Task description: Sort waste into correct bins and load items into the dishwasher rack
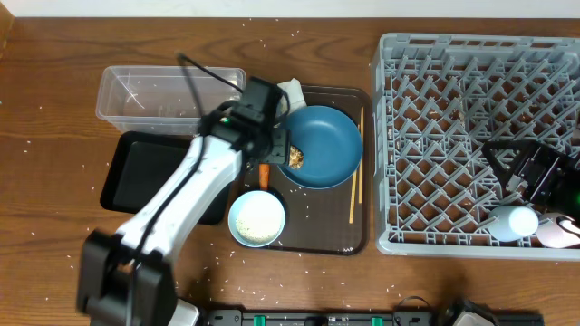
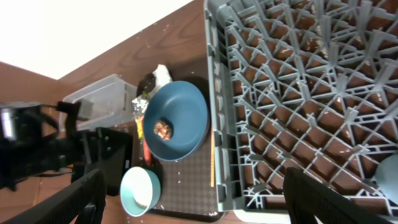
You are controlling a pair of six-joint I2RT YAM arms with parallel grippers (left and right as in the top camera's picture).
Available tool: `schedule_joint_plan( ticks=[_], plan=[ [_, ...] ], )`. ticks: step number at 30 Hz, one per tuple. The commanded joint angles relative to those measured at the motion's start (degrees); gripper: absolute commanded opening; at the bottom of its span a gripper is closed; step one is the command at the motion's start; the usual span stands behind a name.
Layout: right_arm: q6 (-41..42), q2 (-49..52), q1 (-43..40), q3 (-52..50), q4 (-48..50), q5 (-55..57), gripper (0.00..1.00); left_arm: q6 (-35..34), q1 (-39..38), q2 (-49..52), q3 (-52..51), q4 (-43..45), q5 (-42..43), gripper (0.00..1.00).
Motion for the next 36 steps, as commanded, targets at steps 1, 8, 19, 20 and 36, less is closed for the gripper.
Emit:
schedule_joint_plan(
  ticks=[1,8,19,20,36],
  plan=[
    [-1.03,-0.04,0.81,0.46,-0.26,1.31,0.83,0.79,-0.02,5.03,-0.63,1.84,-5.33,0.46],
    [-1.03,-0.04,0.81,0.46,-0.48,1.33,0.83,0.76,-0.39,12.72,-0.63,6.05,1.92,0.36],
    [-1.05,-0.04,0.81,0.46,-1.86,3.26,0.82,0.76,-0.9,17.4,-0.63,6.51,6.38,0.06],
    [-1.05,-0.04,0.81,0.46,-1.97,3.26,0.82,0.76,-1.18,17.38,-0.63,6.14,7.58,0.06],
    [-1.05,-0.04,0.81,0.46,-2.03,3.37,0.82,1.01,-3.26,17.51,-0.66,6.43,1.95,0.25]
  ],
)
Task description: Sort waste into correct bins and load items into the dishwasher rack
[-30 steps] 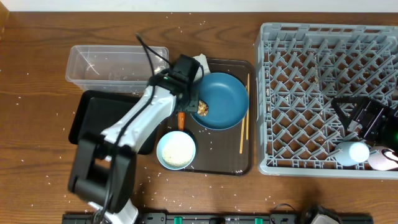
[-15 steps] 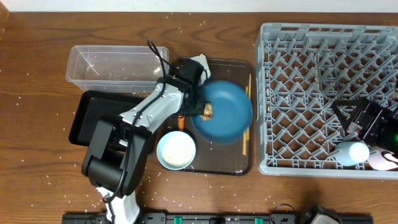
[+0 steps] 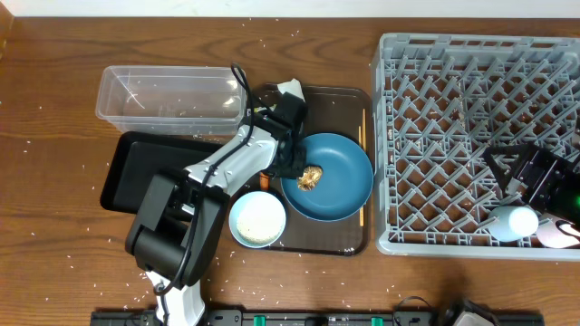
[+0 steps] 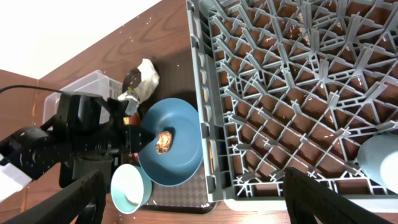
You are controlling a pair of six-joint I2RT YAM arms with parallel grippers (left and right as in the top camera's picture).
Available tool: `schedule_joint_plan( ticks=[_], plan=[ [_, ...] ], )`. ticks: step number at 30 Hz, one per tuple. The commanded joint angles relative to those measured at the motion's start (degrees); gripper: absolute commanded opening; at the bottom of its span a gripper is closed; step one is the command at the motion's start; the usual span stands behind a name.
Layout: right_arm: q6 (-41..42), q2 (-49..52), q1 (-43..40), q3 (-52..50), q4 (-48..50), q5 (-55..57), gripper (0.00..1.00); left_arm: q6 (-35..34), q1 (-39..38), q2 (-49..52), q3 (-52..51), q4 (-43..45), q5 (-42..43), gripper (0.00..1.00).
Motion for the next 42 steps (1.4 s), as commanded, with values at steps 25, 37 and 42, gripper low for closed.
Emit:
schedule_joint_plan(
  ticks=[25,37,42],
  plan=[
    [-1.05,-0.04,0.81,0.46,-0.68,3.21,0.83,-0.7,8.66,-34.71,8.72,-32.81,-47.19,0.06],
    [-1.05,-0.04,0.81,0.46,-0.5,3.19,0.84,-17.05,8.66,-32.2,5.05,-42.38,-71.67,0.06],
    [-1.05,-0.04,0.81,0.46,-0.72,3.19,0.83,-19.23,8.5,-23.71,4.52,-43.63,-74.84,0.06]
  ],
)
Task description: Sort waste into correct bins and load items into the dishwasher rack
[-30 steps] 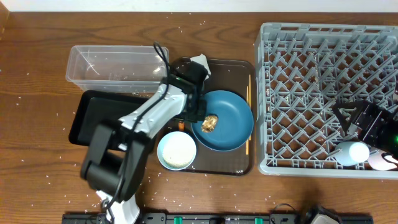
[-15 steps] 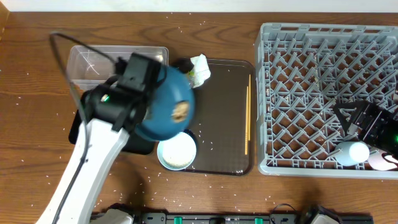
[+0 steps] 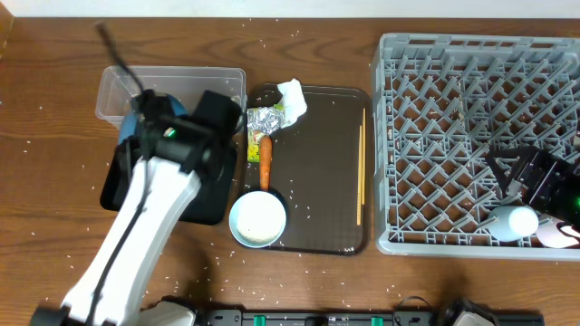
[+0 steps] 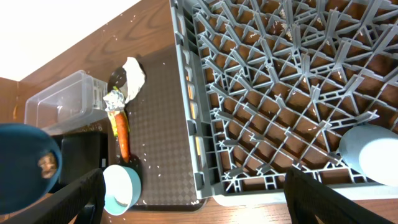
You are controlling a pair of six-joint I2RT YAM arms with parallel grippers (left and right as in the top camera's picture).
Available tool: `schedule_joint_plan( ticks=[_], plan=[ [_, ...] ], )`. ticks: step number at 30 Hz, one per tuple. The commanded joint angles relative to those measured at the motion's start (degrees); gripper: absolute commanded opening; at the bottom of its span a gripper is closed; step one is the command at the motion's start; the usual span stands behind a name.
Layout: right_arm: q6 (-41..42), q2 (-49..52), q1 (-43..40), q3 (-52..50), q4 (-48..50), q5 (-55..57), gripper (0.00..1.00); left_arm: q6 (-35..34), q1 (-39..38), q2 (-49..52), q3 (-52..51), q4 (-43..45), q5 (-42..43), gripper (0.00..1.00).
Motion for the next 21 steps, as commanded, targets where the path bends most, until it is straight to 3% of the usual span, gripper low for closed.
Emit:
schedule_joint_plan(
  ticks=[1,5,14,18,21],
  plan=[
    [-1.05,-0.04,0.81,0.46,-0.07,-0.22,0.84,-4.55,-0.09,5.75,-0.63,-0.39,-9.2,0.06],
    [-1.07,-0.04,0.81,0.46,-0.24,-0.22,0.84,-4.48,-0.04,10.8,-0.63,-1.33,-17.46,0.06],
    [-1.07,-0.04,0.81,0.46,-0.02,-0.22,0.85,-4.61,-0.09,12.28,-0.63,-3.28,-17.46,0.06],
    [-1.05,-0.04,0.81,0.46,0.15,-0.22,0.85,-0.22,-0.13,11.85,-0.61,-5.97,-26.77,0.06],
    [-1.05,-0.04,0.81,0.46,-0.02,-0.22,0.85,-1.07,-0.74,11.45,-0.59,-4.92,-22.1,0.06]
  ],
)
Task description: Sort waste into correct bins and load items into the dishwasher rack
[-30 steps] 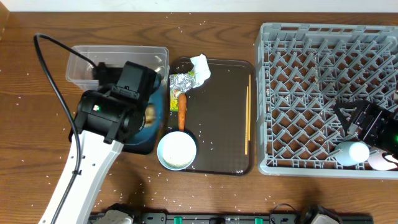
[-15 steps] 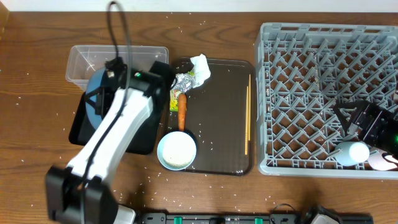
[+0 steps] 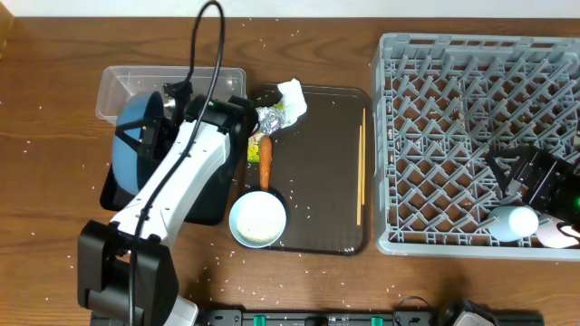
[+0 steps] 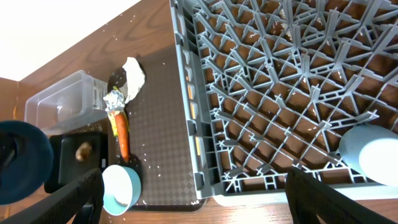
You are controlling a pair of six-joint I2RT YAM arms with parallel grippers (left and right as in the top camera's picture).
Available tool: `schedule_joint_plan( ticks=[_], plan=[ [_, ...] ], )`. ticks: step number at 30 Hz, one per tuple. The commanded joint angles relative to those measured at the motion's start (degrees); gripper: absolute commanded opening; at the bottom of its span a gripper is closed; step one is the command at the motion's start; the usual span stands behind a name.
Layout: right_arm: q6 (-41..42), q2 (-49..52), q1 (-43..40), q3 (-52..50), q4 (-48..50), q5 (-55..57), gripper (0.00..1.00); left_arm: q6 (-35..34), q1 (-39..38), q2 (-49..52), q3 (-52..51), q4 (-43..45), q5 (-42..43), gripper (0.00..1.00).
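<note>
My left gripper (image 3: 169, 107) is shut on the rim of the blue plate (image 3: 136, 136), which it holds tipped steeply on edge over the black bin (image 3: 122, 190). A brown food scrap (image 4: 83, 151) shows against the black bin beside the plate (image 4: 22, 162). On the brown tray (image 3: 317, 199) lie a carrot (image 3: 265, 163), crumpled foil (image 3: 265, 119), a white tissue (image 3: 292, 97), chopsticks (image 3: 360, 172) and a pale bowl (image 3: 257, 218). My right gripper (image 3: 524, 174) hangs open over the grey dishwasher rack (image 3: 453, 109), its fingers (image 4: 68, 199) wide apart with nothing between them.
A clear plastic bin (image 3: 195, 86) stands behind the black one. A white cup (image 3: 512, 222) and a pale bowl (image 3: 557, 234) sit in the rack's near right corner. Rice grains are scattered over the wooden table (image 3: 54, 81).
The left wrist has turned and the blue plate is tipped steeper. The food scrap that lay on the plate now shows off it, against the black bin. The right gripper has not moved.
First my left gripper was at the rim of the blue plate on the tray, a food scrap lying on it. Then the plate had shifted on the tray. Later it was held up over the bins at the left, and now it is tipped with the scrap off it.
</note>
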Motion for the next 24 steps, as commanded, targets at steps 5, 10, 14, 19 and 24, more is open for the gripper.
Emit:
schedule_joint_plan(
  ticks=[5,10,14,19,24],
  plan=[
    [-1.07,-0.04,0.81,0.46,-0.37,-0.2,0.85,0.28,-0.85,-2.08,0.35,1.05,10.49,0.06],
    [-2.69,-0.04,0.83,0.46,0.31,-0.52,0.86,0.35,-0.96,-8.33,6.25,3.02,26.34,0.06],
    [-6.6,-0.04,1.66,0.46,0.15,-4.0,0.87,2.84,-0.96,-15.98,11.37,9.14,44.7,0.06],
    [-12.11,-0.04,5.73,0.46,0.17,-12.83,0.87,11.63,-0.98,-25.14,12.41,22.86,76.89,0.06],
    [-15.78,-0.04,13.38,0.46,1.42,-21.14,0.86,12.17,-4.07,-28.04,12.41,29.83,88.08,0.06]
  ],
)
